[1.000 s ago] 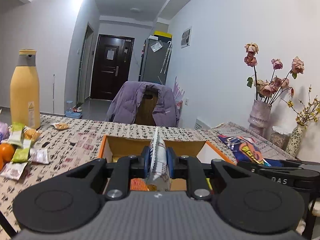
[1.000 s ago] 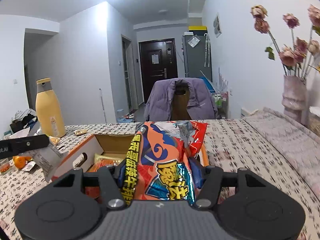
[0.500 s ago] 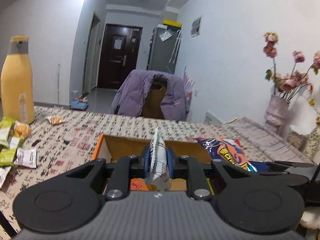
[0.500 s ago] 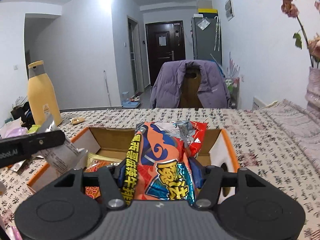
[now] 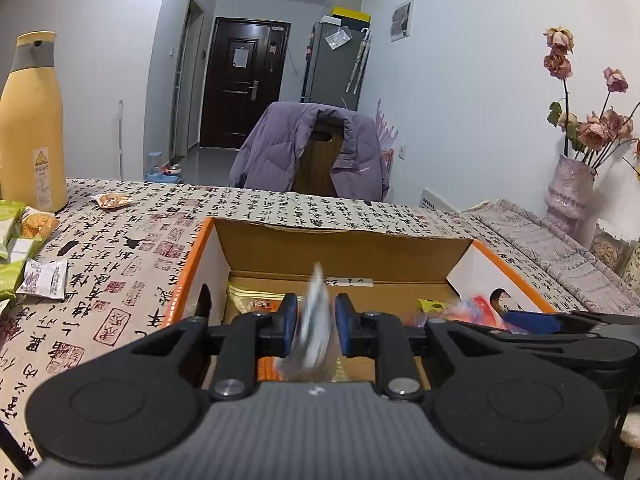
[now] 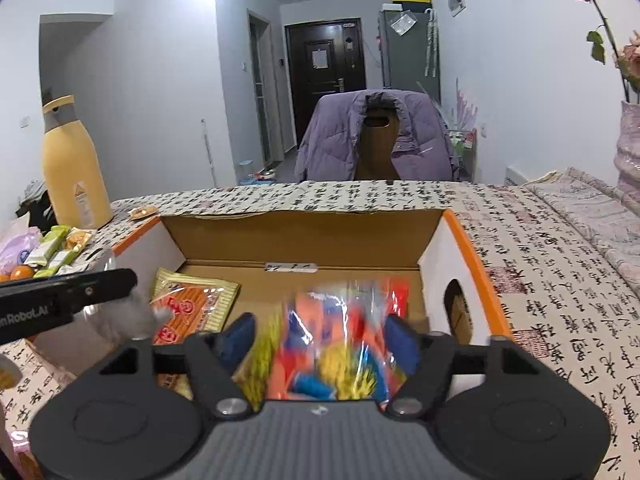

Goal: Organize snacks
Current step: 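Open the right tool to drop the chip bag while the left tool releases the white packet, then move both tools back toward the remaining snack pile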

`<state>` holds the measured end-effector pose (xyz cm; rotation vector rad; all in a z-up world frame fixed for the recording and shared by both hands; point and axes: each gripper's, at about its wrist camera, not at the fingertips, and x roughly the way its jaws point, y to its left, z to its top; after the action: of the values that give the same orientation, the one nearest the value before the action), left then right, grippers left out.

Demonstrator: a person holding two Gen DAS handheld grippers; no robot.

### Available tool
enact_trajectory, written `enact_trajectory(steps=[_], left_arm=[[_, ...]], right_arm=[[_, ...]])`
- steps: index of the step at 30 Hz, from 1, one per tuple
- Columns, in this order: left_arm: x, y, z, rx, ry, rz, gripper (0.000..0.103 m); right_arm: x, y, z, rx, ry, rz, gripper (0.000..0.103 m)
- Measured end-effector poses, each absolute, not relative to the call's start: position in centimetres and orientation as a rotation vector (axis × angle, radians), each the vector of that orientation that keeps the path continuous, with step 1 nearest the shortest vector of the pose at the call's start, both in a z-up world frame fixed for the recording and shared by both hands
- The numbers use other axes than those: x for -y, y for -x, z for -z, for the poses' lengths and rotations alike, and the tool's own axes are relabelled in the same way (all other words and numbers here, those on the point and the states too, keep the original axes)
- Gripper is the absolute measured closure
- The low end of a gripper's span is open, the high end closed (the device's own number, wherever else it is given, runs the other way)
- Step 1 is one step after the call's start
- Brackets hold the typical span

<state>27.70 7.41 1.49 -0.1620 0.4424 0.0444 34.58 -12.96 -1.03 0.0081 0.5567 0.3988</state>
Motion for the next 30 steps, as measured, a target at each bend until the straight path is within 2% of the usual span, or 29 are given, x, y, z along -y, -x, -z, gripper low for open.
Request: enact_trajectory(steps=[1,2,3,4,5,6,17,30], left_arm=[[-7.5,-27.6,-1.5,-0.434,0.17,-0.041,0.066],[-7.6,-27.4,-1.5,-0.424,0.177,-0.04,0.051],[-7.7,-27.2,-1.6,-0.413,0.179,-0.044,0.037],[-7.7,-27.0,-1.7,-0.403,0.179,-0.055,0.027],[-7.6,-26.8,-1.8,-0.393,0.181,-0.065,0.01],[-7.6,-26.6,-2.0,-0.377,0.182,-0.076,0.0],[-7.4,-26.0,-2.9,-0.341,0.194,-0.087,0.0],[-6.4,-23.2,-6.5,-0.287,0.185,-0.086,0.0]], right_arm=[[13.1,-34.5,0.9,-0.553,-0.01,-0.395,0.015],[13.2,-34.5,0.9,-0.549,-0.014,-0.394,0.008],[13.3,-34.5,0.9,-0.547,-0.02,-0.392,0.005],[13.5,-34.4,0.9,-0.545,-0.027,-0.39,0.0],[13.6,-34.6,0.9,-0.543,-0.032,-0.389,0.0],[13.7,-34.6,0.8,-0.541,-0.037,-0.388,0.0],[14.2,-34.5,0.1,-0.52,-0.048,-0.383,0.0],[14.9,-32.2,-3.8,-0.451,-0.028,-0.355,0.0]])
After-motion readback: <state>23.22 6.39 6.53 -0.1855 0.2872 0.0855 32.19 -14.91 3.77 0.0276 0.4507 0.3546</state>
